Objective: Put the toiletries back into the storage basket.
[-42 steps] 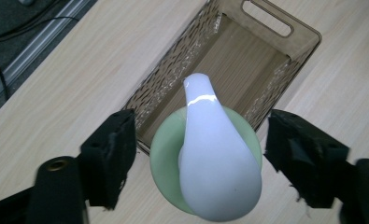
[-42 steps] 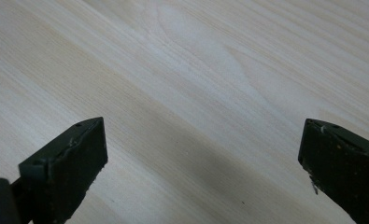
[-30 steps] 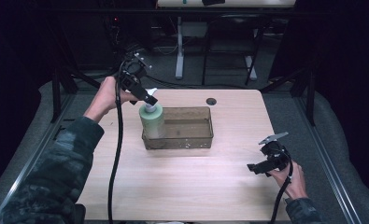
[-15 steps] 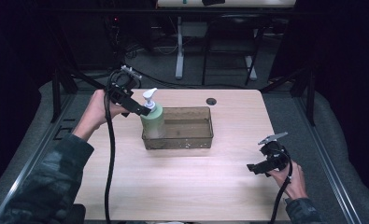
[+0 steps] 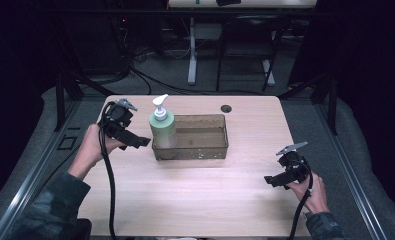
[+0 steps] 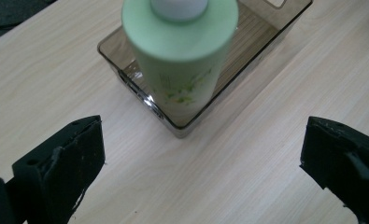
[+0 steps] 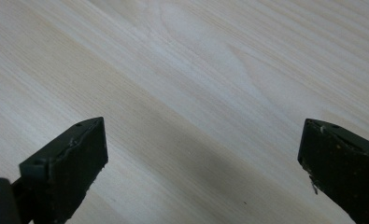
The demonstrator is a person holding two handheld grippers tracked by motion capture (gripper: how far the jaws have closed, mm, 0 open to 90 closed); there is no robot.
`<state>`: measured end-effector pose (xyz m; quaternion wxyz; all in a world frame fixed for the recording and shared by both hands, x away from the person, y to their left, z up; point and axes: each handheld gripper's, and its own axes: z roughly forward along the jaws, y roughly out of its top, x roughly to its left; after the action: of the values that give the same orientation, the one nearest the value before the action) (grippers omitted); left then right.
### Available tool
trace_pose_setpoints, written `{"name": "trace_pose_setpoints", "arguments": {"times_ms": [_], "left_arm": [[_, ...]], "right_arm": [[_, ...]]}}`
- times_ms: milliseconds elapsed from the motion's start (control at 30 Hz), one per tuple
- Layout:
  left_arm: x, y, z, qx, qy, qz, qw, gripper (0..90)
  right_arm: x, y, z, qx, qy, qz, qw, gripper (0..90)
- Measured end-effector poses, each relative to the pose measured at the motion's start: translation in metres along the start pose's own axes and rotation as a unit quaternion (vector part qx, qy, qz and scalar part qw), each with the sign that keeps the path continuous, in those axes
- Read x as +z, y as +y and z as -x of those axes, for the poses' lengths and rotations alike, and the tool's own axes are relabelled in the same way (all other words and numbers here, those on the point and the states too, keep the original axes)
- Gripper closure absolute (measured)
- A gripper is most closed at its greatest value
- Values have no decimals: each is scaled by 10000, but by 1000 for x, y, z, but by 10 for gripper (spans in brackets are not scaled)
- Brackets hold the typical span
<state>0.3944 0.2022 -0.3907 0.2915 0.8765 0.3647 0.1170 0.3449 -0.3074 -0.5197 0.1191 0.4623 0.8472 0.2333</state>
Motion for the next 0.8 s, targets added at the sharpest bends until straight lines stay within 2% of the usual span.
{"name": "trace_pose_setpoints", "arguments": {"times_ms": [167, 267, 367, 433, 467, 567, 733, 800], "left_arm": [[12, -26, 1, -148, 5, -60, 9999, 0], [20, -42, 1, -233, -39, -10, 9997, 0], [29, -58, 1, -374, -20, -32, 9993, 0], [34, -68, -1, -541, 95, -87, 9985, 0], [36, -73, -2, -571, 61, -88, 9983, 0], [41, -86, -6, -758, 81, 122, 9970, 0], [49, -97, -11, -845, 63, 205, 9962, 0], [52, -100, -13, -819, 72, 200, 9964, 0]], "right_arm": [[-1, 0, -1, -13, -29, 9, 10000, 12], [0, 0, -1, -16, -30, 6, 10000, 12], [0, 1, -1, -39, -53, 0, 10000, 11], [0, 1, -1, -49, -49, -4, 10000, 9], [0, 1, -1, -65, -37, -8, 10000, 9], [0, 1, -2, -124, -47, 8, 9999, 8], [-1, 0, -3, -98, -55, 72, 9999, 2], [0, -1, -2, -123, -80, 66, 9999, 0]]}}
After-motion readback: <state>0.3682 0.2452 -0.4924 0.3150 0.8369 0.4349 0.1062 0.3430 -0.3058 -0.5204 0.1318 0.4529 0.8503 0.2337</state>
